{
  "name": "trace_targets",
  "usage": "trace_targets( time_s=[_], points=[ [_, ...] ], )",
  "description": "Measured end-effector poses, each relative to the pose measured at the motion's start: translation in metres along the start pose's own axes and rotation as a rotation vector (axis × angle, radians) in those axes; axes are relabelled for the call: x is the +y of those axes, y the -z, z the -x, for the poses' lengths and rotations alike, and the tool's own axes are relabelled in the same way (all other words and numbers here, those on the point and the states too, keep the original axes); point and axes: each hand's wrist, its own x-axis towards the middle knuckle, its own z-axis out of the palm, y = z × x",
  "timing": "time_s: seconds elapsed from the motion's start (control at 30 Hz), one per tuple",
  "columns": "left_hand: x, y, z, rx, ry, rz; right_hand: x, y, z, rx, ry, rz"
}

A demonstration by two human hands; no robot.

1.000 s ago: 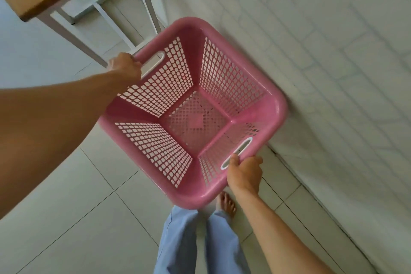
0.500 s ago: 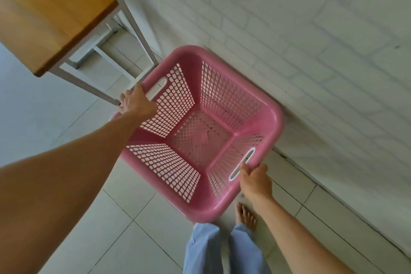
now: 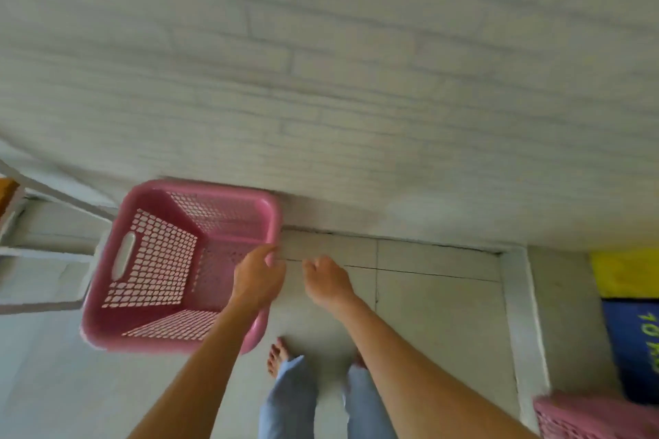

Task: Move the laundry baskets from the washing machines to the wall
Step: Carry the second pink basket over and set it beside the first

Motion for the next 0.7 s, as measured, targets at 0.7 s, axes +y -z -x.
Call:
trace_targets(
  time_s=[0.7],
  points=[
    [0.293,-0.386,0.273,-0.646,-0.606,-0.498,0.444,0.221,0.228,0.643,-0.489,-0.719]
  ],
)
